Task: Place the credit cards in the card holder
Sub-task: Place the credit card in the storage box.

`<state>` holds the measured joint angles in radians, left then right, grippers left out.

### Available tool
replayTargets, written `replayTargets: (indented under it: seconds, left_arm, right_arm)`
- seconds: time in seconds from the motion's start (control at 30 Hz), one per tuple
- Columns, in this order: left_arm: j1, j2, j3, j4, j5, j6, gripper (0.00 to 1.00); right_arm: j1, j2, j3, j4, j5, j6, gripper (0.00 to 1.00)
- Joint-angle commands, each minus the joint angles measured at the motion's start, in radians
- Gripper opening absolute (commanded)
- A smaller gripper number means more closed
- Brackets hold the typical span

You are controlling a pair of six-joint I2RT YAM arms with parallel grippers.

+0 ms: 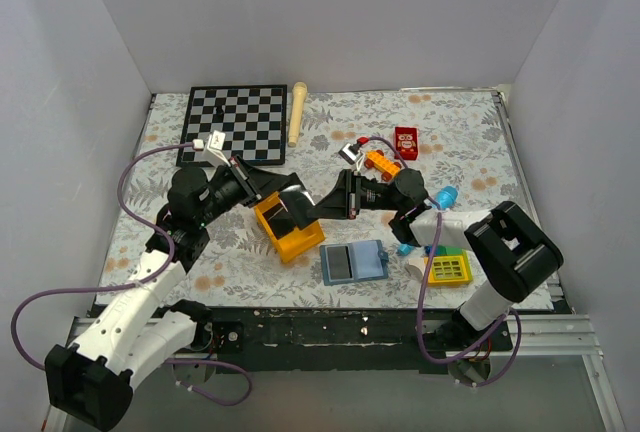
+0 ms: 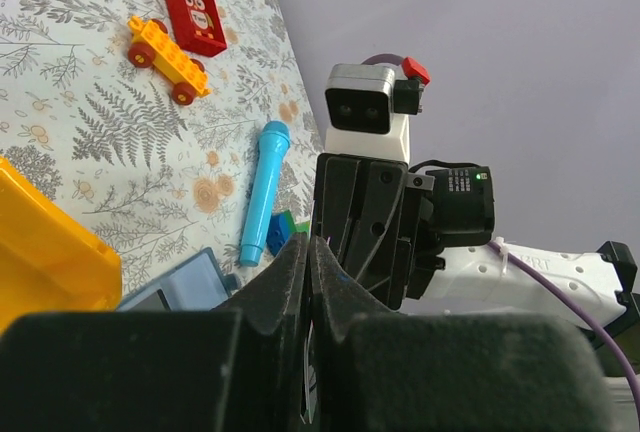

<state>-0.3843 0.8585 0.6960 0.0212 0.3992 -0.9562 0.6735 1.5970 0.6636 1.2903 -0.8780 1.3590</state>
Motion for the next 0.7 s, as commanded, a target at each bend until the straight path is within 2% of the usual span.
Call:
replayTargets:
  seconds: [0.0,0.2,0.43,0.53,0.67]
  left_arm:
    - [0.050,0.011,0.028,-0.009,-0.023,0.019,0.00]
    - [0.148,0.051,-0.012,0.032,0.009,0.020,0.00]
    - [0.191,0.079,-0.044,0.086,0.030,0.027,0.00]
    - [0.200,0.076,-0.027,0.047,-0.008,0.049,0.00]
    - [0.208,0.057,0.058,-0.154,-0.179,0.118,0.00]
  right_arm:
    - [-0.005,0.014,-0.005,0.236,-0.004,-0.011,0.01]
    - [-0.005,0.057,0.007,0.236,-0.009,-0.017,0.01]
    - [-0.005,0.138,0.039,0.234,-0.026,-0.029,0.01]
    - [-0.006,0.184,0.053,0.230,-0.029,-0.035,0.01]
    - [-0.006,0.236,0.068,0.195,-0.015,-0.057,0.01]
